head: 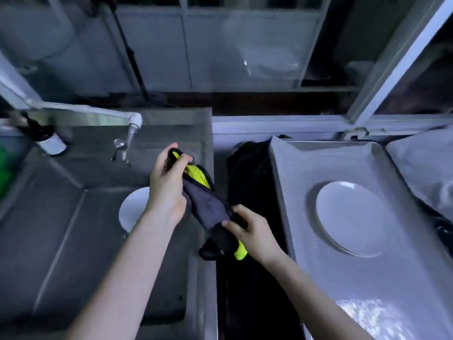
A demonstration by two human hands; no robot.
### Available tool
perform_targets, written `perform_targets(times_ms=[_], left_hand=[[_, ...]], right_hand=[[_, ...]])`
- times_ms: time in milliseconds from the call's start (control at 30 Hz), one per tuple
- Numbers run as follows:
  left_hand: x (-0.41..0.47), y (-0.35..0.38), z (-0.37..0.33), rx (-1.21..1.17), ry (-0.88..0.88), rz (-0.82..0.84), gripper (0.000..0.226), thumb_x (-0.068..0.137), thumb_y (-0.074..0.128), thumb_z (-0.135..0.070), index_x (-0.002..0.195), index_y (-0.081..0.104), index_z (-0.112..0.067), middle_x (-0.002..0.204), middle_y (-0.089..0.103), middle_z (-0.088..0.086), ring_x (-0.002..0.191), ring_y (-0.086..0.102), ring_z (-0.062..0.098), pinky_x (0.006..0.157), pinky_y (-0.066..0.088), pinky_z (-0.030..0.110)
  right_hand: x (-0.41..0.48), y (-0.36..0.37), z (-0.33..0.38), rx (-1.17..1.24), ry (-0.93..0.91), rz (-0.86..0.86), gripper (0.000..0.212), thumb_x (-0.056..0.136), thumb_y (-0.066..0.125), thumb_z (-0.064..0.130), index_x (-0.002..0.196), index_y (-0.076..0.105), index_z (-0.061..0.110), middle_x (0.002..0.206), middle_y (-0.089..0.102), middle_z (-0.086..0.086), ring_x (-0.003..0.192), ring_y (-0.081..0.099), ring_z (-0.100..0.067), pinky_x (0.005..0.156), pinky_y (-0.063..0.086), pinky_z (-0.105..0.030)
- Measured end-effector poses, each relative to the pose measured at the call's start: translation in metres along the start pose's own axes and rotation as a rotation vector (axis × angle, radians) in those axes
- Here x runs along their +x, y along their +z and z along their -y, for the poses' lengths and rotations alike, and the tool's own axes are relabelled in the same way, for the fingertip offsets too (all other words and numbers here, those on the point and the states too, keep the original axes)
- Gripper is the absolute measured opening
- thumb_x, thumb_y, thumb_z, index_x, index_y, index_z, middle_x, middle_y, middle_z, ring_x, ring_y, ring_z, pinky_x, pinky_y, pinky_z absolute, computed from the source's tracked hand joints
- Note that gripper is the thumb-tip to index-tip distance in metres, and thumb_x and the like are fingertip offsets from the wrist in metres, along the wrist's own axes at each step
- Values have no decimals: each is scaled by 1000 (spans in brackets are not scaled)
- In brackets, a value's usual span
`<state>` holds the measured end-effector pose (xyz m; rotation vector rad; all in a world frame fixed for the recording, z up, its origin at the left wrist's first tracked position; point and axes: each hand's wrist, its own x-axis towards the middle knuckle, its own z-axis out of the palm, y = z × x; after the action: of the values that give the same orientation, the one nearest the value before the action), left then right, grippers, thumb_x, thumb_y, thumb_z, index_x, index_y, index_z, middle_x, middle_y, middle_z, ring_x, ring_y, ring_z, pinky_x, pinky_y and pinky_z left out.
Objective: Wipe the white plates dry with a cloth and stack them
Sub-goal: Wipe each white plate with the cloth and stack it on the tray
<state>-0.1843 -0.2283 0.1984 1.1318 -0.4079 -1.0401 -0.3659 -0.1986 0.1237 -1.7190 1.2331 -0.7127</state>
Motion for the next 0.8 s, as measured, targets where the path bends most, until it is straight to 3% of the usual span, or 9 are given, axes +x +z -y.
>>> perform_targets(times_ms=[100,167,267,333,400,533,633,733,800], left_hand=[[18,-68,-29,-23,34,-3,48,97,57,-8,142,44,-21,126,60,10,103,63,17,90,51,29],[25,-115,-38,92,-12,71,58,97,57,-13,147,35,-33,139,56,0,115,59,16,98,45,36],[20,-172,-33,216,-200,206,70,85,70,-28,144,36,-41,145,53,-7,112,63,9,85,52,31],[15,-199,-29,102,-368,296,77,75,80,-36,143,44,-27,144,55,5,116,64,15,82,57,32],[16,-224,-31,40,-479,385,85,69,84,-46,141,48,-18,137,59,12,122,60,27,87,57,42],[40,-265,-30,227,-568,100,58,81,77,-18,133,55,-5,116,70,16,107,67,30,87,56,44],[75,-300,-17,298,-613,-175,44,89,69,-11,130,57,-2,117,67,18,109,64,30,98,50,46],[109,-328,-10,552,-583,-156,36,77,76,-24,110,68,-10,88,70,6,82,67,17,72,53,30],[127,-345,-8,679,-508,-103,40,61,72,-33,98,68,-18,86,70,2,83,69,19,71,53,31]], right_hand=[[21,32,35,179,-14,24,14,94,66,9,87,59,-1,78,58,-3,77,49,-8,76,44,-34],[32,57,62,294,-23,76,8,95,63,6,89,61,2,82,60,-1,82,52,-9,80,43,-33],[47,101,103,475,-26,149,10,97,58,3,94,63,11,90,64,-2,92,56,-13,89,44,-36],[58,128,124,576,-15,211,7,99,56,4,99,62,9,96,65,-8,96,58,-18,92,46,-38],[72,159,136,449,-38,240,6,98,59,9,97,62,14,94,65,-1,93,59,-12,88,47,-32],[102,214,132,-25,31,206,20,93,68,27,109,65,14,93,61,7,90,59,-12,86,48,-27],[125,241,115,-100,210,218,24,94,66,29,114,67,16,105,63,0,94,63,-17,88,53,-33],[146,262,86,-60,396,225,23,95,65,27,116,67,17,111,64,1,94,66,-15,87,57,-39],[162,272,65,-46,514,181,26,96,63,26,120,67,16,116,67,-1,105,65,-22,94,54,-46]])
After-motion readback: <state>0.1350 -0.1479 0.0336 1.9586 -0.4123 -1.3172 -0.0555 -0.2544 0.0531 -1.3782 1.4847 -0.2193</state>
